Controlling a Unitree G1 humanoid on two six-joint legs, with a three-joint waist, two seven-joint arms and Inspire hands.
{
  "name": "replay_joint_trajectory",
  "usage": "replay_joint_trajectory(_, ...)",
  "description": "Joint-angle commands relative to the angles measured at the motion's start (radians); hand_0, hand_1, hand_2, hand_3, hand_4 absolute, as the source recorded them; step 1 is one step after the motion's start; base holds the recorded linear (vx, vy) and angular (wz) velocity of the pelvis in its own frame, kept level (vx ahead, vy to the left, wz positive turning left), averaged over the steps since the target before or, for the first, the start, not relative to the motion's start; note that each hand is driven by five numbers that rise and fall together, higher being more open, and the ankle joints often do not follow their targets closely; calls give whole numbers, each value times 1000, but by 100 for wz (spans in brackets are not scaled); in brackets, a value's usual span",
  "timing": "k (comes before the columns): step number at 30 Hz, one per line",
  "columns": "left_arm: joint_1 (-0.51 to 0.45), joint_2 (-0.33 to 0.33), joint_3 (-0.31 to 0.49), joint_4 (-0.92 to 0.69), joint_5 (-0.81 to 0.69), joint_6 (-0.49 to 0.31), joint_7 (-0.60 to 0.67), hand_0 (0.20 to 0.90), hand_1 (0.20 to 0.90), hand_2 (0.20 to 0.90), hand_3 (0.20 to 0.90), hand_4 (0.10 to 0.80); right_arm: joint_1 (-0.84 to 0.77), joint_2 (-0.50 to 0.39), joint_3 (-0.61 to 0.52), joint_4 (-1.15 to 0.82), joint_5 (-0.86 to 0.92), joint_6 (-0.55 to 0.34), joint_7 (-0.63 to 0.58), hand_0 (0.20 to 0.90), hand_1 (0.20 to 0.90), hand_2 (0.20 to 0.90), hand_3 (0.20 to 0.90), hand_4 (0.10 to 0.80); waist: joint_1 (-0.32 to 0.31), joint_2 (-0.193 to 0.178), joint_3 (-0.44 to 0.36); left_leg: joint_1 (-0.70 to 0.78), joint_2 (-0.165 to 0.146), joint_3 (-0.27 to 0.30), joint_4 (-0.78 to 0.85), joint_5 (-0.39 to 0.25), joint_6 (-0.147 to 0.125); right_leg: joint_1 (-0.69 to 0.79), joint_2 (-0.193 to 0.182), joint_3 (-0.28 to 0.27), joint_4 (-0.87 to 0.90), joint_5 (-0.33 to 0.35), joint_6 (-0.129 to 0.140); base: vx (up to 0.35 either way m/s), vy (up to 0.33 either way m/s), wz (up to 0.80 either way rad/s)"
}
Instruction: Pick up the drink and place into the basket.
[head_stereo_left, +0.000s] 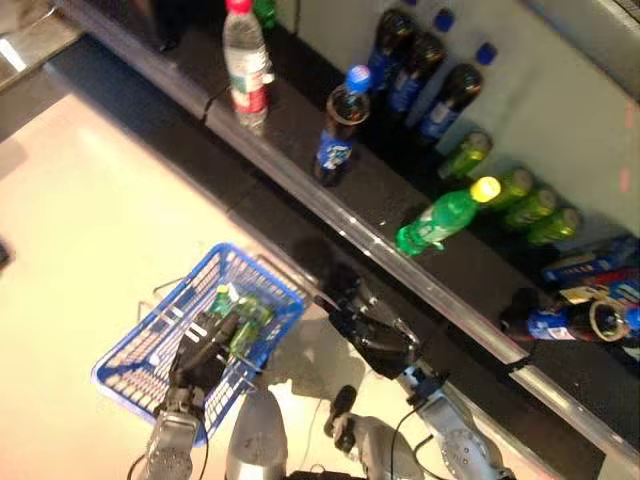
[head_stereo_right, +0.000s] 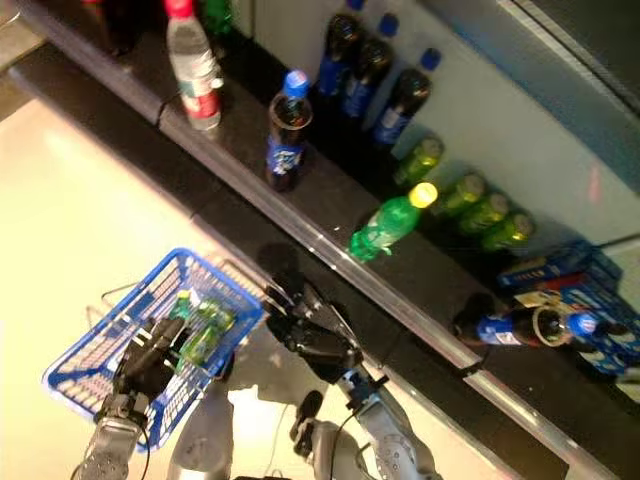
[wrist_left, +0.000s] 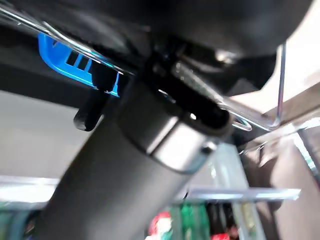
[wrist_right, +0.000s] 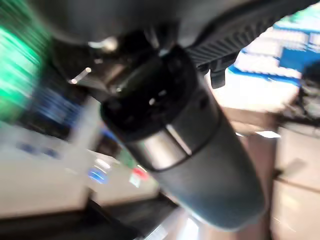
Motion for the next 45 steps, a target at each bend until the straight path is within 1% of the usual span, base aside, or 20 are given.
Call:
replay_joint_trajectory(1,43,-29,-16,-173,-26,-156,-88,300,300,300,200,100,36,-28,5,-22,-50,-87,18,900,900,900,900,800,-2,66,-187,62,-17,10,-21,-80,36,-20,-11,20,-29,91,49,14,9,-28)
replay_joint_trajectory(4,2,-38,-34,-87,-21,-182,-38,300,300,300,200,100,70,-29,-22,64,-107,-148,-138,900,900,900,900,800,-58,81,-224,84,-38,-86,-76,-59,48,-17,83,154,-22,47,-2,25,-35,15)
replay_joint_trajectory(6,-23,-46,-47,-57,-38,-177,-8,300,300,300,200,100,82,-32,-34,103,-117,-172,-218,900,900,900,900,800,-77,91,-235,86,-50,-129,-81,-45,45,-15,115,194,-16,35,-23,36,-35,93)
replay_joint_trajectory(11,0,-108,-9,32,-86,-226,-5,300,300,300,200,100,76,-47,-27,266,-263,-154,-320,900,900,900,900,800,-64,134,-236,70,-33,-172,-95,14,-6,27,150,166,-49,28,-59,-86,-59,75)
replay_joint_trajectory(14,4,-125,2,52,-119,-213,21,300,300,300,200,100,79,-56,-41,318,-321,-122,-379,900,900,900,900,800,-77,156,-232,31,18,-57,-108,65,-43,51,148,112,-68,29,-62,-156,32,25)
replay_joint_trajectory(15,-9,-126,6,56,-115,-195,42,300,300,300,200,100,91,-58,-56,330,-318,-122,-392,900,900,900,900,800,-100,160,-229,21,49,63,-90,71,-56,60,138,72,-64,21,-65,-117,88,67)
replay_joint_trajectory(16,-17,-126,4,58,-110,-191,51,300,300,300,200,100,96,-59,-62,335,-314,-126,-398,900,900,900,900,800,-110,161,-231,9,61,109,-73,73,-61,60,133,56,-61,21,-67,-158,131,103)
replay_joint_trajectory(17,-33,-129,2,58,-100,-183,72,300,300,300,200,100,106,-61,-77,345,-306,-123,-409,900,900,900,900,800,-134,159,-230,3,90,213,-30,63,-63,61,117,19,-52,15,-73,-143,153,117)
replay_joint_trajectory(18,-36,-133,-2,56,-103,-179,81,300,300,300,200,100,110,-64,-85,355,-308,-122,-414,900,900,900,900,800,-145,152,-227,9,97,236,8,40,-59,60,101,9,-43,10,-75,-167,251,118)
replay_joint_trajectory(22,-6,-158,-4,49,-153,-232,88,300,300,300,200,100,102,-94,-115,415,-339,-102,-379,900,900,900,900,800,-151,131,-234,37,79,123,90,-28,-35,35,62,69,-41,29,-73,-70,241,54)
replay_joint_trajectory(24,2,-166,-3,49,-182,-246,81,300,300,300,200,100,105,-102,-127,438,-345,-101,-363,900,900,900,900,800,-154,129,-240,51,83,106,95,-32,-34,33,58,87,-46,33,-73,11,297,10)
replay_joint_trajectory(27,-17,-174,7,64,-182,-222,83,300,300,300,200,100,112,-92,-171,562,-312,-143,-340,900,900,900,900,800,-184,133,-260,110,132,199,80,-51,-43,38,22,77,-35,37,-54,103,497,49)
replay_joint_trajectory(29,-40,-164,0,73,-160,-201,90,300,300,300,200,100,107,-77,-178,599,-287,-150,-355,900,900,900,900,800,-190,135,-263,135,138,228,87,-82,-49,47,-6,69,-21,30,-32,160,373,58)
replay_joint_trajectory(32,-78,-143,-15,61,-75,-173,119,300,300,300,200,100,71,-24,-167,641,-319,-169,-462,900,900,900,900,800,-172,130,-238,149,66,234,133,-141,5,42,-122,62,38,97,46,176,530,69)
replay_joint_trajectory(35,-76,-126,-25,41,-78,-194,140,300,300,300,200,100,51,-3,-159,641,-388,-154,-554,900,900,900,900,800,-155,138,-236,171,9,242,104,-159,40,1,-182,43,143,189,65,172,513,29)
replay_joint_trajectory(36,-66,-115,-16,21,-88,-187,148,300,300,300,200,100,45,-4,-153,633,-414,-141,-583,900,900,900,900,800,-156,150,-239,182,4,255,82,-156,52,-27,-160,45,223,170,61,143,460,-9)
replay_joint_trajectory(39,-67,-94,-40,28,-71,-197,141,300,300,300,200,100,48,-8,-162,646,-387,-130,-611,900,900,900,900,800,-185,159,-245,187,-34,243,43,-155,70,-52,-10,74,241,76,26,149,284,-3)
replay_joint_trajectory(41,-69,-89,-49,31,-69,-200,142,300,300,300,200,100,48,-12,-167,659,-374,-130,-611,900,900,900,900,800,-189,158,-246,187,-43,238,42,-158,72,-51,10,74,235,67,17,162,132,29)
replay_joint_trajectory(43,-79,-99,-80,58,-82,-206,150,300,300,300,200,100,44,-24,-191,754,-345,-157,-578,900,900,900,900,800,-205,134,-261,184,-121,207,39,-170,81,4,141,101,13,42,-56,481,204,47)
replay_joint_trajectory(45,-81,-110,-82,83,-82,-198,135,300,300,300,200,100,45,-29,-194,777,-342,-167,-577,900,900,900,900,800,-218,122,-266,180,-156,194,46,-182,83,6,169,151,-108,101,-53,424,118,64)
